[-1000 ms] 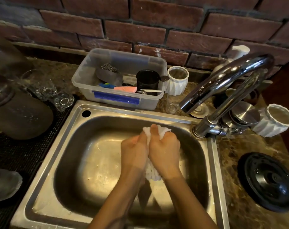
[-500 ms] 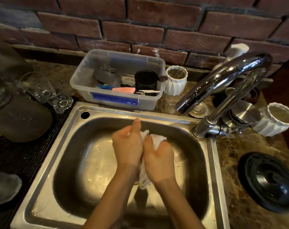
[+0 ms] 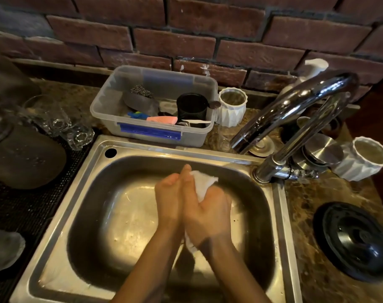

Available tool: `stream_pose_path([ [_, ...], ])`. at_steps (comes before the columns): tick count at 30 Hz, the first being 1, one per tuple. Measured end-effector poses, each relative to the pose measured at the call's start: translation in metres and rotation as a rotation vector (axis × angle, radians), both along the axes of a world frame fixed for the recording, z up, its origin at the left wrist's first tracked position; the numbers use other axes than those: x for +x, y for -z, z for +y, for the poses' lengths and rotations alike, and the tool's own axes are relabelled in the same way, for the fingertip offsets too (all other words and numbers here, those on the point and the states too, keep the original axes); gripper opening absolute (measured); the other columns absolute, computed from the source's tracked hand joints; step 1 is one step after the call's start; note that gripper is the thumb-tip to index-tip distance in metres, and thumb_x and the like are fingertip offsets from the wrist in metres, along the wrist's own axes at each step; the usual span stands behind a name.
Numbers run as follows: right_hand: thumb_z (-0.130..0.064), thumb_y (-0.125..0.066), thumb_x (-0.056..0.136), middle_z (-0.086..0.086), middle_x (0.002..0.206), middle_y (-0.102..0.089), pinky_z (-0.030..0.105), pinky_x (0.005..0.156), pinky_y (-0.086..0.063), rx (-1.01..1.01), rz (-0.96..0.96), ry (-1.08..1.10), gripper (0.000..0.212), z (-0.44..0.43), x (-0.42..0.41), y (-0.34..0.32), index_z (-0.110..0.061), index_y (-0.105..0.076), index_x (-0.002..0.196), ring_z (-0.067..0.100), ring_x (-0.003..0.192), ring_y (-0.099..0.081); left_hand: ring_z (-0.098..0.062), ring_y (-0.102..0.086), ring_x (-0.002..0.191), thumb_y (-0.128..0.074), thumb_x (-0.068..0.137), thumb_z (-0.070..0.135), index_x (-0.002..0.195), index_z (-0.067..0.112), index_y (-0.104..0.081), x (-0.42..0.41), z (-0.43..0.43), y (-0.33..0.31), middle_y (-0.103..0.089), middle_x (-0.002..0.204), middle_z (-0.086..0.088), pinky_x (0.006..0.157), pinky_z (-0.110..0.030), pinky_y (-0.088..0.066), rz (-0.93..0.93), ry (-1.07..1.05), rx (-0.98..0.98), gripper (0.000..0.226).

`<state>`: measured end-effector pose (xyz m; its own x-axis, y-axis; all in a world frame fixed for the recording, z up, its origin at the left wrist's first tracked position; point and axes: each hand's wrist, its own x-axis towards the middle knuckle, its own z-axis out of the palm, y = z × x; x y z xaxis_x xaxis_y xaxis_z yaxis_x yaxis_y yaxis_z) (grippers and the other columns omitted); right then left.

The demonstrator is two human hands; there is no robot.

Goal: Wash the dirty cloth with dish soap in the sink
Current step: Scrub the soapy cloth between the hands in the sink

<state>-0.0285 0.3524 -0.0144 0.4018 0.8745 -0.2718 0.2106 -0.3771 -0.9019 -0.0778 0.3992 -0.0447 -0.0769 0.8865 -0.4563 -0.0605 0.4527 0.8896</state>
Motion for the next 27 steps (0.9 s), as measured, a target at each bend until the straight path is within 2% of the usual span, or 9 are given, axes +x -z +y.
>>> stream_pose_path([
  [4,-0.053,-0.047,0.099,0.004,0.079,-0.072,0.036,0.077,-0.058,-0.074,-0.08,0.099,0.047,0.026,0.027,0.023,-0.018,-0.067,0.075,0.024,0.086,-0.07,-0.02,-0.071,0.086,-0.058,0.098,0.045,0.09,0.028,-0.065,0.01,-0.018,0.003,-0.073,0.09,0.001,0.077,-0.039,-0.06,0.055,-0.033,-0.074,0.02],
  [7,-0.053,-0.045,0.101,0.007,0.077,-0.073,0.035,0.074,-0.056,-0.218,-0.044,0.094,0.053,0.004,0.014,0.026,-0.014,-0.064,0.071,0.026,0.08,-0.071,-0.017,-0.064,0.089,-0.057,0.099,0.043,0.097,0.026,-0.06,0.008,-0.008,-0.004,-0.065,0.092,0.003,0.075,-0.031,-0.054,0.097,-0.176,0.024,0.018],
  [9,-0.054,-0.045,0.1,0.004,0.07,-0.071,0.029,0.068,-0.057,-0.183,-0.014,0.091,0.054,-0.007,0.002,0.017,-0.015,-0.063,0.068,0.017,0.07,-0.07,-0.022,-0.064,0.092,-0.06,0.1,0.034,0.102,0.017,-0.056,0.003,-0.003,0.002,-0.062,0.092,-0.001,0.072,-0.024,-0.05,0.171,-0.184,0.065,0.017],
  [12,-0.047,-0.052,0.1,0.001,0.071,-0.07,0.015,0.058,-0.052,-0.013,0.005,0.095,0.046,0.006,0.009,0.01,-0.015,-0.066,0.07,0.009,0.069,-0.068,-0.028,-0.067,0.096,-0.066,0.093,0.036,0.099,0.02,-0.057,0.006,-0.013,0.009,-0.069,0.102,-0.015,0.087,-0.044,-0.058,0.025,-0.108,-0.034,0.019],
  [15,-0.043,-0.052,0.102,0.005,0.074,-0.073,0.039,0.073,-0.06,-0.027,0.021,0.128,0.045,0.029,0.025,0.02,-0.014,-0.066,0.07,0.025,0.079,-0.071,-0.021,-0.068,0.092,-0.061,0.098,0.037,0.092,0.034,-0.056,0.011,-0.015,-0.005,-0.068,0.097,-0.001,0.084,-0.044,-0.06,-0.01,-0.09,-0.07,0.008],
  [18,-0.036,-0.05,0.104,0.003,0.085,-0.074,0.045,0.086,-0.058,-0.096,0.084,0.133,0.033,0.016,0.011,0.018,-0.018,-0.069,0.082,0.021,0.088,-0.071,-0.013,-0.061,0.085,-0.057,0.101,0.026,0.099,0.023,-0.055,0.007,0.002,-0.019,-0.061,0.092,0.001,0.074,-0.029,-0.052,0.048,-0.151,0.052,0.004],
  [21,-0.044,-0.052,0.101,0.004,0.094,-0.076,0.039,0.086,-0.061,-0.021,0.159,0.123,0.032,0.006,-0.004,-0.003,-0.017,-0.069,0.098,0.017,0.091,-0.073,-0.021,-0.064,0.087,-0.058,0.1,0.025,0.106,0.011,-0.057,0.001,0.01,-0.014,-0.062,0.093,-0.007,0.071,-0.03,-0.052,0.067,-0.151,0.088,0.015],
  [24,-0.042,-0.054,0.101,0.0,0.073,-0.069,0.03,0.07,-0.057,0.102,0.067,0.189,0.04,0.027,0.013,-0.003,-0.014,-0.063,0.072,0.011,0.074,-0.068,-0.04,-0.069,0.098,-0.063,0.089,0.04,0.1,0.022,-0.062,0.005,-0.004,-0.013,-0.07,0.1,-0.017,0.087,-0.057,-0.058,-0.031,-0.083,-0.004,0.022],
  [27,-0.039,-0.05,0.104,-0.005,0.079,-0.066,0.021,0.069,-0.052,-0.071,-0.065,0.092,0.037,0.038,0.024,0.013,-0.017,-0.063,0.077,0.02,0.088,-0.068,-0.023,-0.069,0.092,-0.06,0.099,0.031,0.092,0.033,-0.059,0.009,-0.006,-0.025,-0.069,0.099,-0.004,0.082,-0.046,-0.059,-0.07,-0.081,-0.016,0.007],
])
